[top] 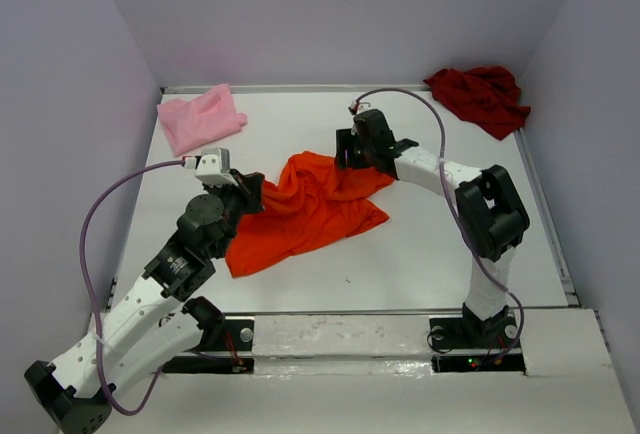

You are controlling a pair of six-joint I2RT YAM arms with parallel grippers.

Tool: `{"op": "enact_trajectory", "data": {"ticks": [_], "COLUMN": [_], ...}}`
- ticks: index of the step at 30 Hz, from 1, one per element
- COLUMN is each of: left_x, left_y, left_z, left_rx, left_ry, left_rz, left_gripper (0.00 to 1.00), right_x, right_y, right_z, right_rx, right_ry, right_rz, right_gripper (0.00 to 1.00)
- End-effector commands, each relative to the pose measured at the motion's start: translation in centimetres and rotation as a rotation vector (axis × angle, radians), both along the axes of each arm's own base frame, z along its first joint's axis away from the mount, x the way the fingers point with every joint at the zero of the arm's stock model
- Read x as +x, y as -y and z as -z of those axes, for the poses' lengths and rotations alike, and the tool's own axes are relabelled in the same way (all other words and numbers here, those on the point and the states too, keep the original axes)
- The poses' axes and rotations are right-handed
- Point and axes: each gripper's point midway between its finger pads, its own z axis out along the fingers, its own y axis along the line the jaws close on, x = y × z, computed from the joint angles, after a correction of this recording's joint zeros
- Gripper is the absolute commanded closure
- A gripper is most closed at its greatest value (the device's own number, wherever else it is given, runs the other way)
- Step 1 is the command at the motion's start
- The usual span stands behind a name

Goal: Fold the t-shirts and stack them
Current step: Flatten out the crumpled T-shirt at the center of the board.

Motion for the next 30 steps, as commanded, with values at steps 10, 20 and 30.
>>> {"op": "enact_trajectory", "data": {"ticks": [10, 20, 30], "left_x": [0.3, 0.3, 0.2], "left_y": [0.3, 0.4, 0.2], "left_z": [-1.0, -1.0, -1.0], "left_rx": [-0.018, -0.020, -0.021], "left_ry": [0.036, 0.037, 0.038], "left_rz": [0.007, 0.010, 0.007], "left_gripper": [1.00, 1.00, 1.00], "right_x": [0.8, 1.1, 1.3], "right_y": [0.1, -0.2, -0.2], "right_z": [0.8, 1.8, 2.5], "right_rx": [-0.001, -0.007, -0.015], "right_ry": [-0.010, -0.012, -0.018], "right_rz": [0.028, 0.016, 0.021], "right_gripper": [0.38, 0.40, 0.68]}}
